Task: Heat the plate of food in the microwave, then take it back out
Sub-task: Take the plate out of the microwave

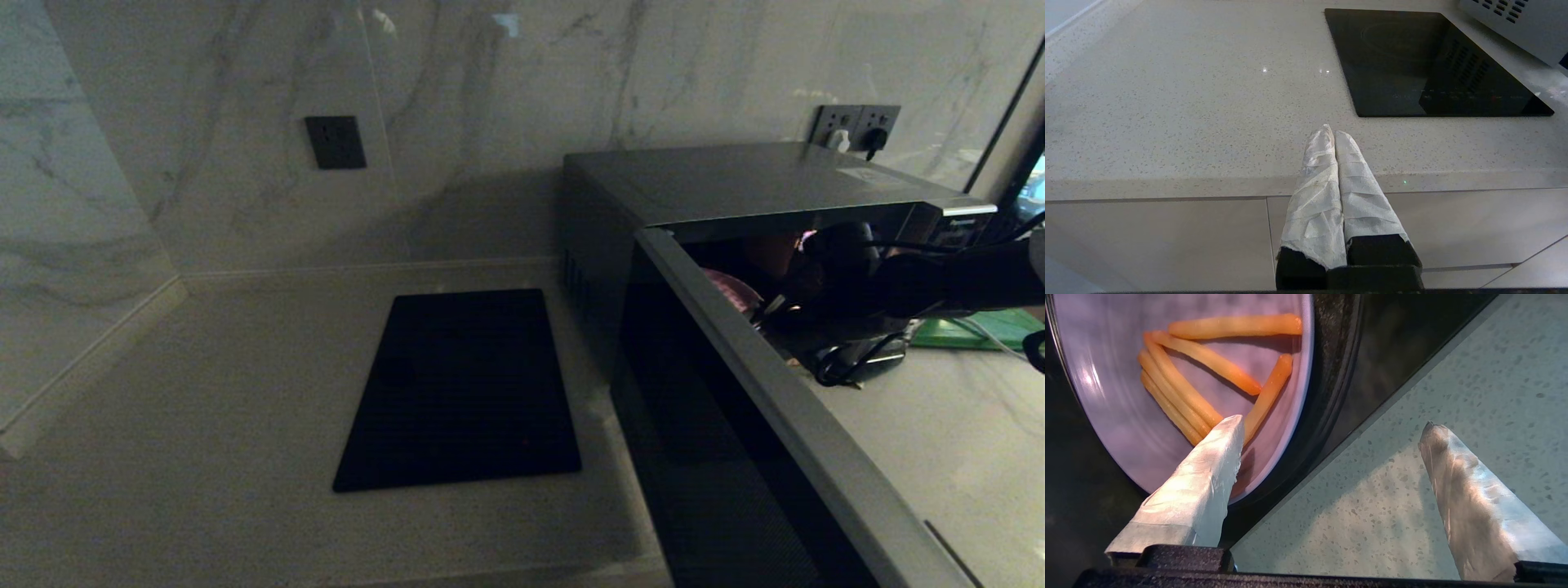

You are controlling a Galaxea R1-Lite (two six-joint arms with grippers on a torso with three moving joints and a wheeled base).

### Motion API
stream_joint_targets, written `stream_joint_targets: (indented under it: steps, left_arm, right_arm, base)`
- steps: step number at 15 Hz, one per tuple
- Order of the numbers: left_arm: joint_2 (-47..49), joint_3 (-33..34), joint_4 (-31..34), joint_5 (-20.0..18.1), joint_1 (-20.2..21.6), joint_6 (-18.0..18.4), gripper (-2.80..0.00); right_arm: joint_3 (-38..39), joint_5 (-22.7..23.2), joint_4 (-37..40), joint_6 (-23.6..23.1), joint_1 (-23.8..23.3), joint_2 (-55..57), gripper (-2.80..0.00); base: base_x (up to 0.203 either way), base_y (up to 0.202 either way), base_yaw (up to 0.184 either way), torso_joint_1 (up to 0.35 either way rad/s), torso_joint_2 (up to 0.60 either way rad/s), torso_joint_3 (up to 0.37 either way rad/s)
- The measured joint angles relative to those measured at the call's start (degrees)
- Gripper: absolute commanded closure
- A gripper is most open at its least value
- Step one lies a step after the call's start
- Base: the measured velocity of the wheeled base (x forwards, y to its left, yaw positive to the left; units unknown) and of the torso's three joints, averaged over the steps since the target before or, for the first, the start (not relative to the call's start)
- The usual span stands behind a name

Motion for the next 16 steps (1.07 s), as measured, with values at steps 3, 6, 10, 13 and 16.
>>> stream_joint_targets:
  steps: [3,6,10,13,16]
  left_arm:
    - [0.00,0.00,0.00,-0.02,0.00,0.02,0.00]
    - [0.00,0.00,0.00,0.00,0.00,0.05,0.00]
    - [0.00,0.00,-0.01,0.00,0.00,0.03,0.00]
    - [0.00,0.00,0.02,-0.01,0.00,0.04,0.00]
    - [0.00,0.00,0.00,0.00,-0.02,0.04,0.00]
  right_arm:
    - [0.09,-1.65,0.15,0.01,0.38,0.10,-2.80]
    - [0.13,-3.81,1.00,0.01,0.78,0.16,-2.80]
    - [0.02,-7.89,2.84,0.00,1.03,0.13,-2.80]
    - [-0.09,-10.30,2.90,0.00,1.12,-0.17,-2.80]
    - [-0.50,-13.09,3.03,0.06,1.21,-0.41,-2.80]
  base:
    - [0.000,0.000,0.000,0.000,0.00,0.000]
    - [0.000,0.000,0.000,0.000,0.00,0.000]
    - [0.000,0.000,0.000,0.000,0.00,0.000]
    - [0.000,0.000,0.000,0.000,0.00,0.000]
    - [0.000,0.000,0.000,0.000,0.00,0.000]
